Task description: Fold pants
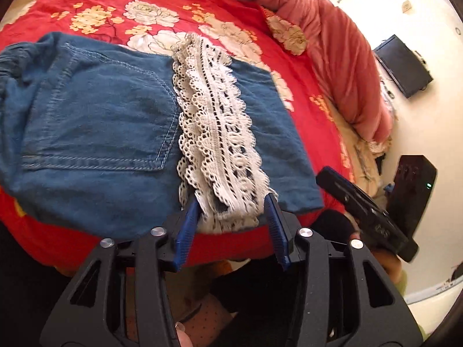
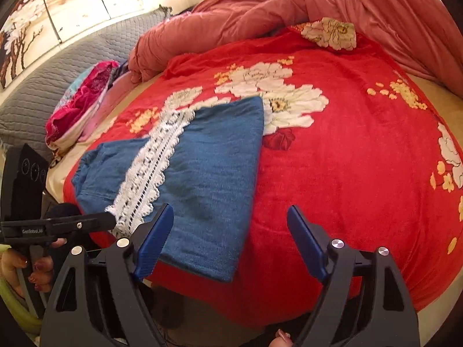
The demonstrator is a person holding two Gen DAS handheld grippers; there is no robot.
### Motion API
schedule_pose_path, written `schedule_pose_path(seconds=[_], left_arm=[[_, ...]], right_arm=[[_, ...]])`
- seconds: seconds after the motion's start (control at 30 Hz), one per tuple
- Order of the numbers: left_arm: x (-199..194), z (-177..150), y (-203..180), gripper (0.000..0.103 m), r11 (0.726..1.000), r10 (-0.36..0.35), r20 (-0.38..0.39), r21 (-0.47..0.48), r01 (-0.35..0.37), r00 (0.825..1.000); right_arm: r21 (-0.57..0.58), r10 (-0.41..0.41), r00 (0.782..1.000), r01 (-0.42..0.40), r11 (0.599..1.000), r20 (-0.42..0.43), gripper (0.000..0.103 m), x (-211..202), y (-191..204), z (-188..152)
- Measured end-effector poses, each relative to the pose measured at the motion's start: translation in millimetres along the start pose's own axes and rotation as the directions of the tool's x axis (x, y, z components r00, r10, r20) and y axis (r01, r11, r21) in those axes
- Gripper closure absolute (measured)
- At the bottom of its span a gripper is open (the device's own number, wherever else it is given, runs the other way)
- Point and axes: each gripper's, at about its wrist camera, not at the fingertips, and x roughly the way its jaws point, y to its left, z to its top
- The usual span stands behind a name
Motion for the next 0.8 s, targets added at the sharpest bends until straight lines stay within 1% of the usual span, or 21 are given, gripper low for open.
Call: schedule_pose_path(seconds=[0.03, 0.07, 0.13, 0.2, 0.27, 0.33, 0.43, 0.5, 0.57, 0.67, 0.73, 0.8], left_arm=[[5.0, 1.1, 1.1, 0.093, 1.000, -0.003, 0.000, -0.006, 0.003, 1.000], [7.9, 1.6, 2.9, 0.094, 1.000, 0.003, -0.003, -0.014, -0.003, 1.000], [5.9, 1.8, 6.0, 0.095, 1.000, -0.004, -0.006, -0.017, 0.004, 1.000], [-6.7, 0.6, 5.4, 0.096, 1.000, -0.006, 0.007, 0.007, 0.005, 1.000], [-21.4, -1.6, 3.1, 0.096, 0.998, 0.009, 0.019, 0.056, -0.010, 1.000], [-22.0, -1.5, 5.7, 0.094, 0.996, 0.048, 0.028, 0.071, -0.050, 0.998], [-6.4, -4.7, 9.1, 0.093, 0.994, 0.076, -0.017, 0.078, -0.074, 0.997], [-1.7, -7.8, 9.0, 0.092, 0.991, 0.094, -0.024, 0.096, -0.091, 0.995], [-1.8, -8.8, 8.4, 0.092, 0.989, 0.103, -0.017, 0.109, -0.101, 0.995], [-5.1, -10.1, 6.6, 0.087, 0.983, 0.123, -0.002, 0.135, -0.121, 0.992], [-8.2, -11.0, 5.9, 0.080, 0.981, 0.133, 0.003, 0.140, -0.132, 0.991], [-11.2, -10.9, 5.4, 0.076, 0.979, 0.147, 0.012, 0.145, -0.147, 0.989]], right_arm=[[-0.002, -0.007, 1.000, 0.007, 1.000, -0.014, 0.023, 3.7, 0.1, -0.9], [-0.005, -0.006, 0.999, 0.005, 1.000, -0.042, 0.023, 9.8, 1.0, -2.5], [-0.018, -0.015, 0.998, 0.014, 1.000, -0.062, 0.023, 14.9, 2.3, -4.8], [-0.036, -0.011, 0.998, 0.009, 0.999, -0.057, 0.023, 13.4, 6.9, -5.5], [-0.055, 0.001, 0.999, -0.003, 0.999, -0.044, 0.023, 9.9, 11.0, -5.5], [-0.067, -0.013, 0.999, 0.010, 0.998, -0.053, 0.023, 13.7, 13.8, -6.3], [-0.055, -0.040, 0.997, 0.037, 0.998, -0.065, 0.024, 17.0, 9.9, -6.6], [-0.060, -0.055, 0.998, 0.053, 0.997, -0.034, 0.024, 9.0, 9.5, -4.1], [-0.077, -0.052, 0.999, 0.052, 0.996, 0.002, 0.024, -0.1, 13.5, -2.2], [-0.119, -0.029, 0.999, 0.033, 0.992, 0.036, 0.024, -6.5, 24.3, 0.5], [-0.154, -0.011, 0.999, 0.016, 0.988, 0.032, 0.030, -4.4, 33.9, 1.3], [-0.177, -0.005, 1.000, 0.009, 0.984, 0.019, 0.030, -0.2, 41.7, 0.3]])
